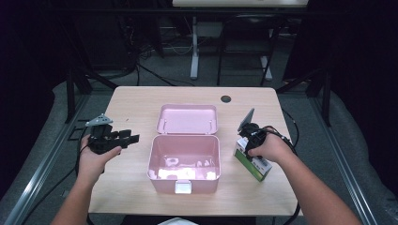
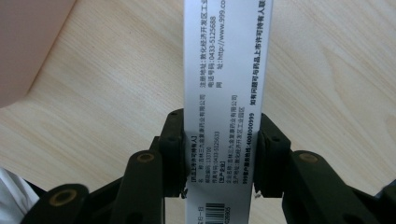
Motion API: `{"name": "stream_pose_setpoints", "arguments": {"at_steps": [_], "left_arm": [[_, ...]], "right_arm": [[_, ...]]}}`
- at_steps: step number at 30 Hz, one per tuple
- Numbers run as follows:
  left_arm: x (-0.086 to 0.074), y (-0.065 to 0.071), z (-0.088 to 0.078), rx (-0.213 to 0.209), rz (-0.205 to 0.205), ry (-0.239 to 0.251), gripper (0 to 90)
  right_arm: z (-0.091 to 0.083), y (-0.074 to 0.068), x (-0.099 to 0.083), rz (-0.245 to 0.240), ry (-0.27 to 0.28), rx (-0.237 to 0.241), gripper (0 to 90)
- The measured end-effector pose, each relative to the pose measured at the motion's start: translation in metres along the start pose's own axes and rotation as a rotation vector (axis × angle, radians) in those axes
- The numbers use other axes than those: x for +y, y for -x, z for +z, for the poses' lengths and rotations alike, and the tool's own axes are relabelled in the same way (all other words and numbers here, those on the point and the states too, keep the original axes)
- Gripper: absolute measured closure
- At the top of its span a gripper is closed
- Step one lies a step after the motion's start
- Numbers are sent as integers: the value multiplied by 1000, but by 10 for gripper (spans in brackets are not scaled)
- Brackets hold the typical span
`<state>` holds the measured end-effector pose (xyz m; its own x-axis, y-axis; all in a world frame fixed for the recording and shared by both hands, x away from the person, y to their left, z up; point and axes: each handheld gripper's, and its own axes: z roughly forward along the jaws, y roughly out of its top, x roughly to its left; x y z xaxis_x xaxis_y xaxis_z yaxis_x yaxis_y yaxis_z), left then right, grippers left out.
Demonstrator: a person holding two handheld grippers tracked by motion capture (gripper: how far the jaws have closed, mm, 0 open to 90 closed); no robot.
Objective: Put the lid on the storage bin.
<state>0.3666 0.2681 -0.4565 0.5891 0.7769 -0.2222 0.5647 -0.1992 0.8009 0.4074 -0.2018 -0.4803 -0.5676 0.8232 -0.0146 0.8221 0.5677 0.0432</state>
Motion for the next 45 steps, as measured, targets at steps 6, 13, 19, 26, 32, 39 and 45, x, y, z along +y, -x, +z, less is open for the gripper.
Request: {"name": "stream_pose_setpoints", "arguments": {"at_steps": [6,13,19,26,32,39,45], "left_arm": [[0,0,0,0,0,2,498],[0,1,1,1,0,1,498],[0,0,1,0,0,0,498],[-1,0,1,0,-3,2,498],[-1,0,1,-1,-3,2,498],[-1,0,2,2,0,-4,498],[-1,0,2,1,1,-7,498]], "right_arm": [[-10,-1,0,-5,17,1,615],[-22,-4,1,-16,18,-8,615],[-33,-8,2,-33,26,-19,615],[-47,-15,4,-56,20,-29,615],[-55,-21,4,-72,19,-28,615],[-62,-27,6,-86,22,-33,615],[-74,-31,7,-95,25,-29,615]]}}
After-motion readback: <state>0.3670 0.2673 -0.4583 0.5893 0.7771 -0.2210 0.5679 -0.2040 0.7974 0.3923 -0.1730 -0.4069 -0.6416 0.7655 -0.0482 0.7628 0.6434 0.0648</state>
